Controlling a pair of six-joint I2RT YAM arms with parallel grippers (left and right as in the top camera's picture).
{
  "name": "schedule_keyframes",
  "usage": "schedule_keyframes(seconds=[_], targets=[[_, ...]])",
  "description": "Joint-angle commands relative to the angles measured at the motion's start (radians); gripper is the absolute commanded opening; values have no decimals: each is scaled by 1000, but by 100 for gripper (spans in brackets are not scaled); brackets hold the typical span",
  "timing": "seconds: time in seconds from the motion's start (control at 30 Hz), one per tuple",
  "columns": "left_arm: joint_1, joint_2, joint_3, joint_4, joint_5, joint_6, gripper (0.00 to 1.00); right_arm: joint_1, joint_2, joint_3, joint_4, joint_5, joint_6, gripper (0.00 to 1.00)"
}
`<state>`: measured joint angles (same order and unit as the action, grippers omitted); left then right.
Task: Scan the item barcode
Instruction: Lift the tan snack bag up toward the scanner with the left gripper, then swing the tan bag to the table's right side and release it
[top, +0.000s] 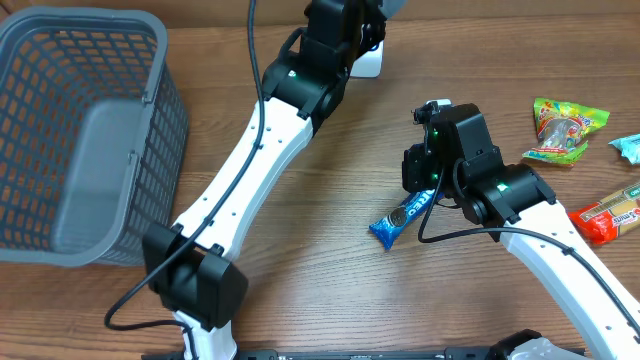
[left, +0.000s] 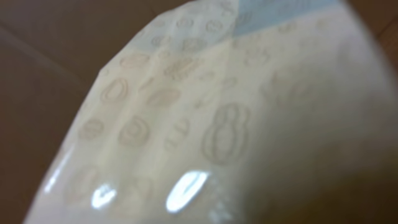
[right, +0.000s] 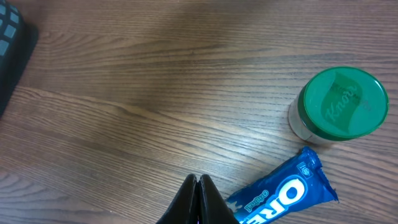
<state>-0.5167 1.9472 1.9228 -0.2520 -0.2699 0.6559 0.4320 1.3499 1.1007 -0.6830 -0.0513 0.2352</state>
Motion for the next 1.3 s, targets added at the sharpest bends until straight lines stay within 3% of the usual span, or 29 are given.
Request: schedule_keyframes(seconds=[0.0,0.27,0.6,1.03,1.27], targets=[[-6,90,11,63,-26,206,4,-1,-20,13,3,5,4,4],[-31,270,11,349,-37,474,4,-1,-20,13,-2,5,4,4],[-55,428,11,625,-98,649,4,-1,-20,13,-3,-33,4,4],[-32,460,11,721,-88,675,4,-1,-51,13,0,-50,3,4],[-20,460,11,736,-76,672,4,-1,-275,13,-39,113,4,4]])
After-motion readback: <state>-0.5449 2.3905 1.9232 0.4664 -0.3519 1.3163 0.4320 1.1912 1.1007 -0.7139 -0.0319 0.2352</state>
